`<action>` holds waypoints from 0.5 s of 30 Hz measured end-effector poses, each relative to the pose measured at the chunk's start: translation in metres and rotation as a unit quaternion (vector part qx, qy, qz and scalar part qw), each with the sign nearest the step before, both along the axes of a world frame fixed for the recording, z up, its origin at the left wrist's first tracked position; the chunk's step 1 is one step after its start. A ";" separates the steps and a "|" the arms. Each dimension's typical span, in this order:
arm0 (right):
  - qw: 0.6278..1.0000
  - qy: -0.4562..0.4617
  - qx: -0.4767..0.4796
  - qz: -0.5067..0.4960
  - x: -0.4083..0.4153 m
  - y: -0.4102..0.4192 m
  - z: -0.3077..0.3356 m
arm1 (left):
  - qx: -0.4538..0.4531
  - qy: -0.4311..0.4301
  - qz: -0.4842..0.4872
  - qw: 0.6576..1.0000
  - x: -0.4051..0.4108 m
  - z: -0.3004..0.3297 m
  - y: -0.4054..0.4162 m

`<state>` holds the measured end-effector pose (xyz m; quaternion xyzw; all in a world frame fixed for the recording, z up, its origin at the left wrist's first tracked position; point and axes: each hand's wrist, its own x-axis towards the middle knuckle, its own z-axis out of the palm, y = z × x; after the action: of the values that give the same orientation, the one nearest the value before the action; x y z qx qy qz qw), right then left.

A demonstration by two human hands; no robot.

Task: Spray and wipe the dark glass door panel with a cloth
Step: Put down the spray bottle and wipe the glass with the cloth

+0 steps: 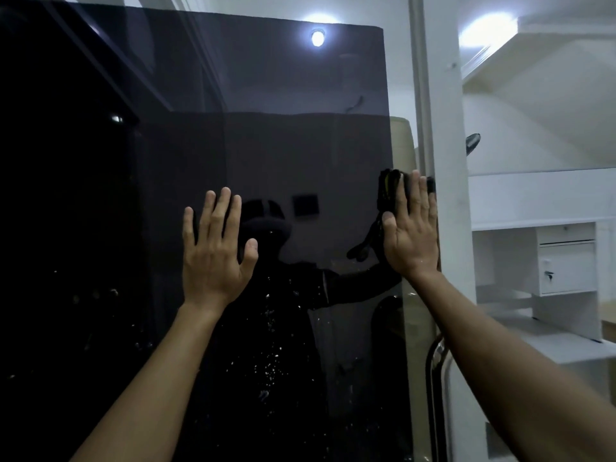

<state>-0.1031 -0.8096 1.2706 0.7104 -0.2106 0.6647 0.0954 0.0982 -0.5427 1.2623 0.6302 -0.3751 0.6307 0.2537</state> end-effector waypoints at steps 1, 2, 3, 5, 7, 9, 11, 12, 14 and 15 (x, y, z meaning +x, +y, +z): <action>1.000 -0.001 0.000 0.003 0.000 0.000 -0.001 | -0.003 0.004 -0.003 1.000 -0.001 -0.001 0.000; 1.000 -0.002 -0.003 0.005 -0.001 0.000 -0.002 | -0.007 0.007 -0.006 1.000 -0.002 -0.004 -0.001; 1.000 -0.002 -0.006 0.005 -0.001 0.000 -0.002 | -0.009 0.008 -0.010 1.000 -0.004 -0.008 -0.002; 1.000 0.003 -0.013 0.002 -0.002 -0.001 -0.005 | -0.005 0.006 -0.020 1.000 -0.008 -0.021 -0.005; 1.000 0.007 -0.015 -0.001 -0.001 -0.003 -0.012 | -0.001 0.002 -0.021 1.000 -0.009 -0.034 -0.008; 1.000 0.007 -0.012 -0.004 -0.001 -0.004 -0.020 | -0.001 0.001 -0.014 1.000 -0.007 -0.043 -0.010; 1.000 0.009 -0.009 -0.011 -0.001 -0.002 -0.024 | -0.002 0.001 -0.006 1.000 -0.006 -0.046 -0.009; 1.000 0.009 -0.005 -0.013 0.000 0.000 -0.024 | -0.002 -0.001 0.000 1.000 -0.005 -0.046 -0.009; 1.000 0.001 0.014 -0.015 0.003 0.004 -0.024 | -0.002 -0.001 0.006 1.000 -0.006 -0.045 -0.009; 0.999 -0.005 0.028 -0.015 0.004 0.006 -0.027 | -0.002 0.000 0.006 1.000 -0.007 -0.045 -0.010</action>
<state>-0.0987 -0.8034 1.2435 0.7059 -0.2407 0.6608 0.0843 0.0916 -0.5522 1.2170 0.6322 -0.3703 0.6325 0.2513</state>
